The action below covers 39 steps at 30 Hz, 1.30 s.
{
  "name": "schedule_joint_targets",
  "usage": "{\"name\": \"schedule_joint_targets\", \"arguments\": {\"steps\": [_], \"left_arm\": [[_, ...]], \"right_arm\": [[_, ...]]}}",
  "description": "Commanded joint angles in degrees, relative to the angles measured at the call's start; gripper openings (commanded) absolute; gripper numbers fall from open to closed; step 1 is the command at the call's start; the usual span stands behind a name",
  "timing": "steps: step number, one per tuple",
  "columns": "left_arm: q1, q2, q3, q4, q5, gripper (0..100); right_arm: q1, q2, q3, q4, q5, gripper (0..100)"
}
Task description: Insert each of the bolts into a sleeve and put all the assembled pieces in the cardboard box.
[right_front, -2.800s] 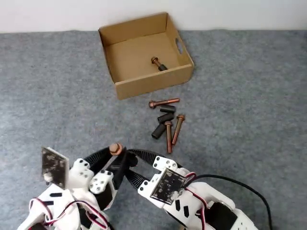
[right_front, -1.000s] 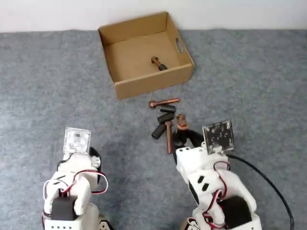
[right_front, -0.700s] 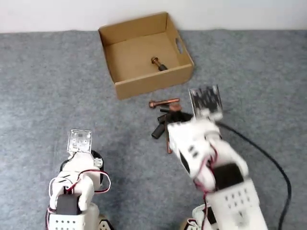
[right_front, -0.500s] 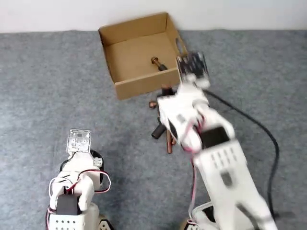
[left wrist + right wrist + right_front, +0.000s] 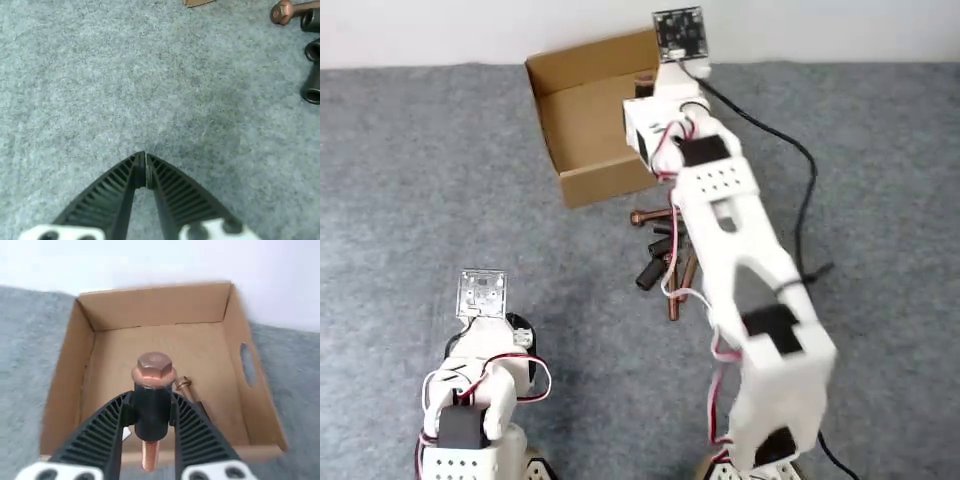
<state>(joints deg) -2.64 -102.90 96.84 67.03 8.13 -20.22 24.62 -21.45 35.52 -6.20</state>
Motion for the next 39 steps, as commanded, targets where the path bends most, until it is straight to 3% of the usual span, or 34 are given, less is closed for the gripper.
{"name": "schedule_joint_targets", "arguments": {"steps": [1, 5, 11, 20, 27, 36, 39], "left_arm": [[-0.26, 0.0, -0.31, -0.35, 0.7, 0], [-0.26, 0.0, -0.31, -0.35, 2.99, 0], [-0.26, 0.0, -0.31, -0.35, 3.25, 0], [-0.26, 0.0, -0.31, -0.35, 3.34, 0], [-0.26, 0.0, -0.31, -0.35, 3.34, 0], [-0.26, 0.0, -0.31, -0.35, 3.34, 0], [-0.26, 0.0, -0.31, -0.35, 3.34, 0]], "right_arm": [[0.13, 8.22, -14.51, -1.54, -0.35, 0.8], [0.13, 18.95, -25.23, -1.1, 0.44, 0.8], [0.04, 31.78, -34.46, -1.1, 7.65, 0.8], [-0.4, 39.87, -42.55, 4.97, 8.26, 1.3], [-1.01, 41.19, -47.91, 8.66, 8.26, 18.8], [-1.45, 40.75, -56.88, 10.07, 8.26, 2.6], [-1.54, 40.75, -62.33, 17.27, 8.26, 1.7]]}}
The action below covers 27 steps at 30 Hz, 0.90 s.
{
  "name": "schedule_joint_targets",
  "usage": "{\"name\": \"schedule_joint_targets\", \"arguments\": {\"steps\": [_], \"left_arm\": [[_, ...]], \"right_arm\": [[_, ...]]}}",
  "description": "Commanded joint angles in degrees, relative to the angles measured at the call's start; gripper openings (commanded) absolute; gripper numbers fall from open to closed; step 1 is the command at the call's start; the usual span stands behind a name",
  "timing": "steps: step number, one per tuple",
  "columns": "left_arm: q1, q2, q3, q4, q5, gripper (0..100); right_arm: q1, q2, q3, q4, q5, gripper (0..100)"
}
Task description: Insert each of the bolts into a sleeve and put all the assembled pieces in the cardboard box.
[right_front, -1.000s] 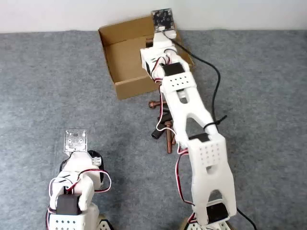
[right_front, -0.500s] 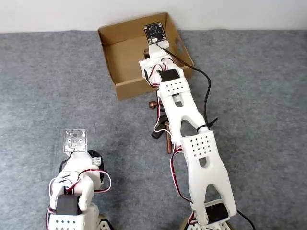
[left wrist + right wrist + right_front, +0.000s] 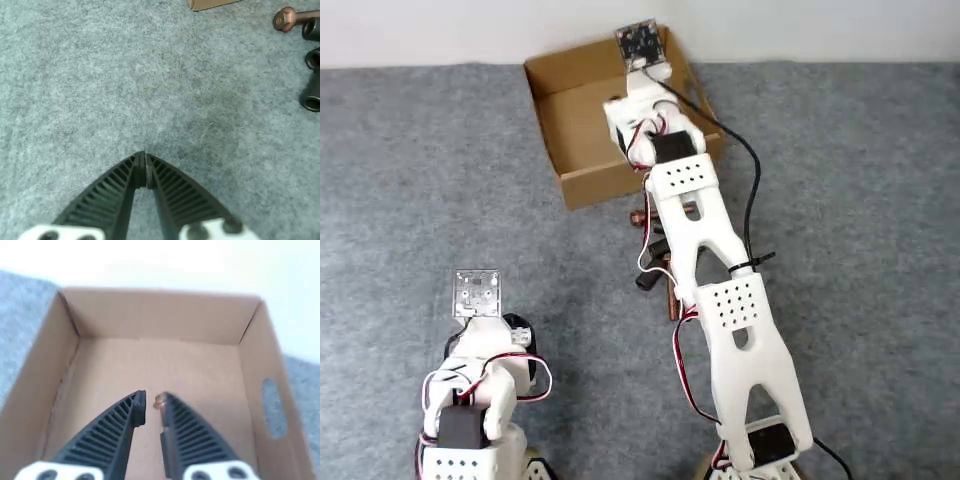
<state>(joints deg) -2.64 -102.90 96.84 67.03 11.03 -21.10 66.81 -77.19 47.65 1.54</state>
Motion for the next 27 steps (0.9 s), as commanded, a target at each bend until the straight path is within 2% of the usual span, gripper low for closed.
{"name": "schedule_joint_targets", "arguments": {"steps": [1, 7, 14, 20, 23, 27], "left_arm": [[-0.26, 0.0, -0.31, -0.35, 0.44, 0], [-0.35, 0.0, -0.31, -0.35, 0.44, 0], [-2.73, 0.0, -0.31, -0.35, 0.44, 0], [-2.73, 0.0, -0.31, -0.35, 0.44, 0], [-2.81, 0.0, -0.31, -0.35, 0.44, 0], [-2.81, 0.0, -0.31, -0.35, 0.44, 0]], "right_arm": [[-0.75, -1.45, -8.44, 8.57, 0.53, 1.7], [-0.84, -1.45, -18.46, 27.03, 0.18, 1.7], [-0.92, -4.18, -19.25, 39.34, 0.0, 0.8], [-2.95, -7.6, -19.08, 54.2, -6.68, 0.9], [-3.03, -9.54, -18.02, 55.34, -10.29, 0.9], [-3.74, -14.37, -11.96, 55.34, -11.34, 0.8]]}}
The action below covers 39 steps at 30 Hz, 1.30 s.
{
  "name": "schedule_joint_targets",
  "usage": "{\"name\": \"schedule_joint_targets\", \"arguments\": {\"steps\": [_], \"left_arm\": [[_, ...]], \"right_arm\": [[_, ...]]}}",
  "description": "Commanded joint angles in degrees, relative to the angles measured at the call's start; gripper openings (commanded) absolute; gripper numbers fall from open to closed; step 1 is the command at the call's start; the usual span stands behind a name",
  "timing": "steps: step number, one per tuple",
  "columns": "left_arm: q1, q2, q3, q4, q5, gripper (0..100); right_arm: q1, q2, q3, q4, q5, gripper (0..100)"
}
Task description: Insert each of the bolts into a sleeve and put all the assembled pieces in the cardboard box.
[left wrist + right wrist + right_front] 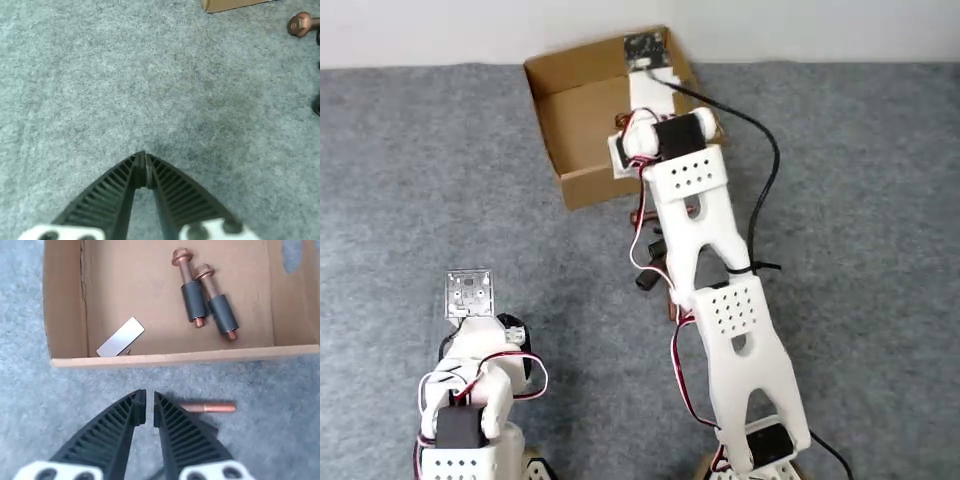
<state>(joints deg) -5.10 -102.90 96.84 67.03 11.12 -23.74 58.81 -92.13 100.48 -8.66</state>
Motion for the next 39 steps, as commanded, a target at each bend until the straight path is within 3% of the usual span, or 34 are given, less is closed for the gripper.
{"name": "schedule_joint_targets", "arguments": {"steps": [1, 8, 14, 22, 39], "left_arm": [[-0.35, 0.0, -0.31, -0.35, 0.35, 0], [-0.44, 0.0, -0.31, -0.35, 0.35, 0], [-0.44, 0.0, -0.31, -0.35, 0.35, 0], [-0.44, 0.0, -0.31, -0.35, 0.44, 0], [-0.44, 0.0, -0.31, -0.35, 0.44, 0]], "right_arm": [[-1.1, -8.13, 5.54, 2.51, -1.67, 0.8], [-1.45, -23.6, 31.12, 2.42, -7.74, 2.9], [-2.59, -31.34, 47.12, 2.33, -11.69, 19.1], [-6.11, -30.2, 54.42, 1.8, -13.98, 19.8], [-8.84, -15.43, 54.42, -4.97, -16.44, 19.8]]}}
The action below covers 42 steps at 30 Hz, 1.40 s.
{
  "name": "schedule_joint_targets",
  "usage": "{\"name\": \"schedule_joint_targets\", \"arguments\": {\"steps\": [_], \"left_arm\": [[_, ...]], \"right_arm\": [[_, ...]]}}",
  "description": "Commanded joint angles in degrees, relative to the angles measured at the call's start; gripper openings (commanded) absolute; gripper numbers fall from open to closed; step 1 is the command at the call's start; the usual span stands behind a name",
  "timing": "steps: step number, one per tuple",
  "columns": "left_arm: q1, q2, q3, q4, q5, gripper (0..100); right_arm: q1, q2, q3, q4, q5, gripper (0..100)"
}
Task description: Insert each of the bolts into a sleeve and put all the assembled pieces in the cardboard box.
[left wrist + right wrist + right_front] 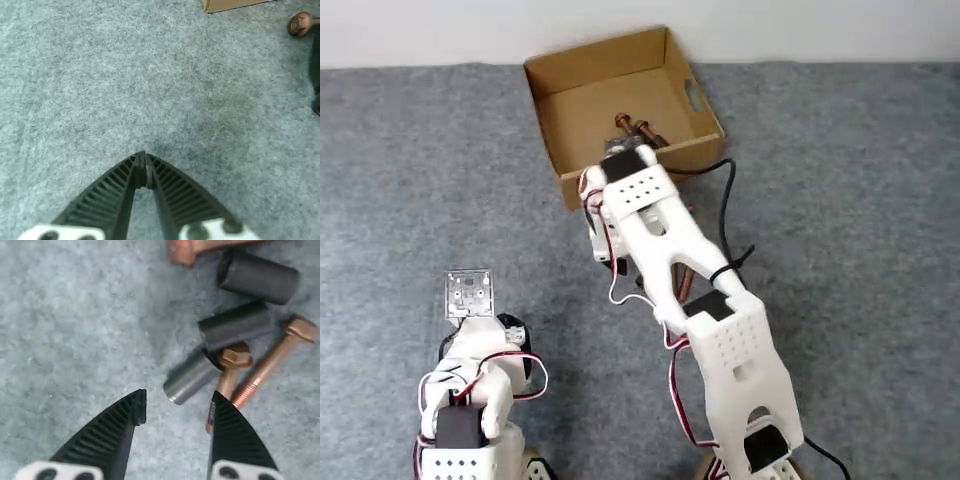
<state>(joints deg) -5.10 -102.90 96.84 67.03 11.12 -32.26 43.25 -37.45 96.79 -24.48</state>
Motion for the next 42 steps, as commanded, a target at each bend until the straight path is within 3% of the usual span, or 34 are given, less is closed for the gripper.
{"name": "schedule_joint_targets", "arguments": {"steps": [1, 12, 17, 25, 31, 36, 42], "left_arm": [[-0.44, 0.0, -0.31, -0.35, 0.44, 0], [-0.44, 0.0, -0.31, -0.35, 0.44, 0], [-0.44, 0.0, -0.31, -0.35, 0.44, 0], [-0.44, 0.0, -0.31, -0.35, 0.44, 0], [-0.44, 0.0, -0.31, -0.44, 0.44, 0], [-0.44, 0.0, -0.31, -0.44, 0.35, 0], [-0.35, 0.0, -0.31, -0.35, 0.35, 0]], "right_arm": [[-0.22, 0.66, -0.26, -1.54, -0.62, 19.8], [4.79, 6.2, -0.26, -3.47, -0.62, 18.8], [4.88, 7.6, -0.26, -4.26, -0.44, 0.2], [4.7, 6.02, -3.69, -1.71, -0.35, 0.8], [4.62, 0.66, -8.18, 5.93, -0.26, 0.8], [5.41, -8.13, -7.56, 6.11, 0.09, 0.8], [4.7, -22.46, 1.67, 6.2, 2.2, 0.8]]}}
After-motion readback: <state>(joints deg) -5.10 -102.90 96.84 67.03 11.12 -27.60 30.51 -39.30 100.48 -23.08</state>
